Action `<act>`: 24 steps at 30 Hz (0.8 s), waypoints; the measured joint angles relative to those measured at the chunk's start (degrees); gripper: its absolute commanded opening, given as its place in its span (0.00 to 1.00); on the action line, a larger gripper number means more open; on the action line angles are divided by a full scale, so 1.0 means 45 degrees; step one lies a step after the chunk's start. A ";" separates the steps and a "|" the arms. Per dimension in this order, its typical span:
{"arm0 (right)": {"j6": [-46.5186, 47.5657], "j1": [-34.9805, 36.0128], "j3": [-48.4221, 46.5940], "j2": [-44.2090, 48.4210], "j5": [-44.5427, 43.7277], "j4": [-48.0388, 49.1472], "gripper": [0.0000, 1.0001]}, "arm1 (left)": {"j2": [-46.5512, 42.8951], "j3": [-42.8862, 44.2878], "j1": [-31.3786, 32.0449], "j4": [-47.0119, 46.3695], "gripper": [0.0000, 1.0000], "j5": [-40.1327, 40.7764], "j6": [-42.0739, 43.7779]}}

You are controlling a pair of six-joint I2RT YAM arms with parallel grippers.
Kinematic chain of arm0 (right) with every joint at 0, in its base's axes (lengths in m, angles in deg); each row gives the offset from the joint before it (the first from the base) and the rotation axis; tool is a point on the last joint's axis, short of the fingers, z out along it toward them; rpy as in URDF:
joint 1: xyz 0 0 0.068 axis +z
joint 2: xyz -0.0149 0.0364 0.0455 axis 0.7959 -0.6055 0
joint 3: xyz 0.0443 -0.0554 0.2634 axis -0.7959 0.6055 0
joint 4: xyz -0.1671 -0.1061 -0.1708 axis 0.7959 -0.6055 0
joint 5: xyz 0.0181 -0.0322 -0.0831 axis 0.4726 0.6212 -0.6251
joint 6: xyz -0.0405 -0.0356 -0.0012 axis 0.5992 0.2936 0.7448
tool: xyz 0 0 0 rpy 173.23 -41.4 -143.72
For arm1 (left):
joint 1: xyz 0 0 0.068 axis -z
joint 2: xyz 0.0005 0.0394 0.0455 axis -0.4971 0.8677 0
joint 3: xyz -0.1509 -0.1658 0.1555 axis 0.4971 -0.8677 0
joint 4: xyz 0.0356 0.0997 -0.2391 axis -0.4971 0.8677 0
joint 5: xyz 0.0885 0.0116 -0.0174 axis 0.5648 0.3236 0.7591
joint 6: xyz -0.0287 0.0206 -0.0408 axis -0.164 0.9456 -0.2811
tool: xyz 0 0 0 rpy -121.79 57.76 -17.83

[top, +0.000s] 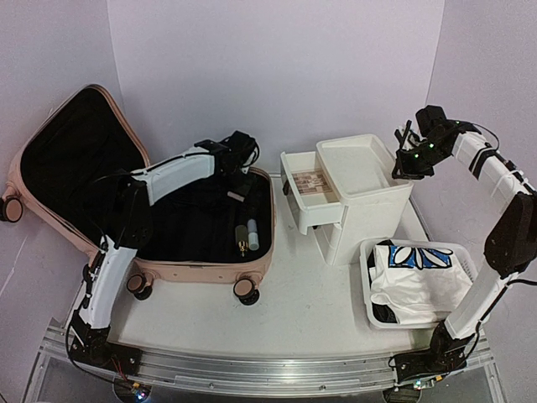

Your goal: Open, take out, and arrange the luggage

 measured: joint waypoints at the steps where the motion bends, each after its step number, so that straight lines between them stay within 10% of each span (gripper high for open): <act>1: -0.0005 0.0000 0.0000 0.0000 0.0000 0.0000 0.00 | -0.0559 -0.0209 -0.0010 0.0010 0.39 -0.0005 0.0005; 14: -0.0005 0.0015 0.0005 0.0000 -0.0024 -0.0005 0.00 | -0.7922 -0.5357 0.0068 -0.5421 0.39 -0.7407 -0.0680; 24: -0.0034 0.0015 0.0005 0.0005 -0.0010 -0.0005 0.00 | -0.5984 -0.4498 0.2346 -0.8262 0.36 -1.0710 0.0228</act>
